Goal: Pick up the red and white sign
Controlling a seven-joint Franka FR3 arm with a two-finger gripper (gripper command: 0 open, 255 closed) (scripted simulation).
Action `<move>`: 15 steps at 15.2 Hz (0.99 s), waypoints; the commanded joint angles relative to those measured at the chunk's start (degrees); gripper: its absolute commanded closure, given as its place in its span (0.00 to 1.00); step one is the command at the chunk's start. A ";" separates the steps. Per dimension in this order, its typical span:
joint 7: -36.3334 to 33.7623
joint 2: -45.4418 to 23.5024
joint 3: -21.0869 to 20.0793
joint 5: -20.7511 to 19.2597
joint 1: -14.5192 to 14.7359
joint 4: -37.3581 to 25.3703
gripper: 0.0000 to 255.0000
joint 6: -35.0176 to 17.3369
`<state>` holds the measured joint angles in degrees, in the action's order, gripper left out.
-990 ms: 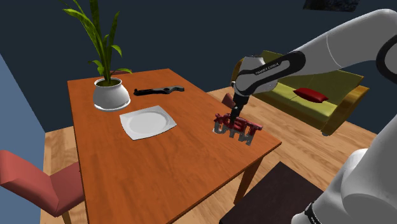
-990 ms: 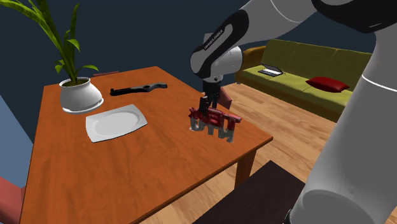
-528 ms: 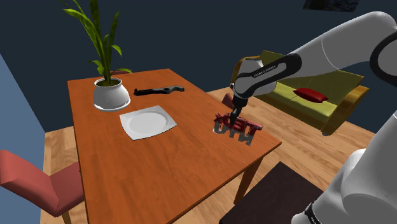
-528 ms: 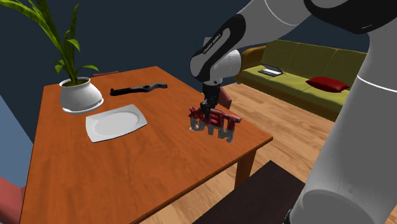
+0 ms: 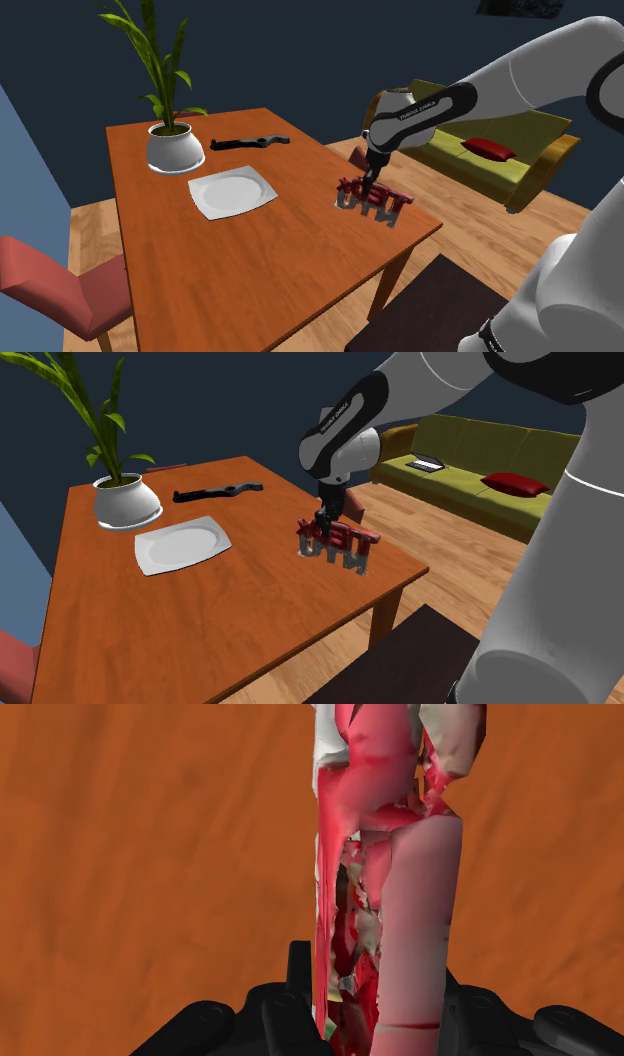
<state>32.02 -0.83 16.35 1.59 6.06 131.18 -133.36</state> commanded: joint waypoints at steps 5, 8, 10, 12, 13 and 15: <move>-0.84 2.64 -0.05 -1.06 0.04 -1.88 1.00 4.39; -1.19 3.86 -0.11 -1.50 0.05 -3.01 1.00 6.69; -1.39 4.61 -0.15 -1.75 0.06 -3.83 1.00 8.23; -1.58 5.30 -0.21 -1.98 0.06 -4.70 1.00 9.77; -1.67 5.63 -0.23 -2.08 0.06 -5.16 1.00 10.54; -1.68 5.68 -0.24 -2.10 0.06 -5.22 1.00 10.66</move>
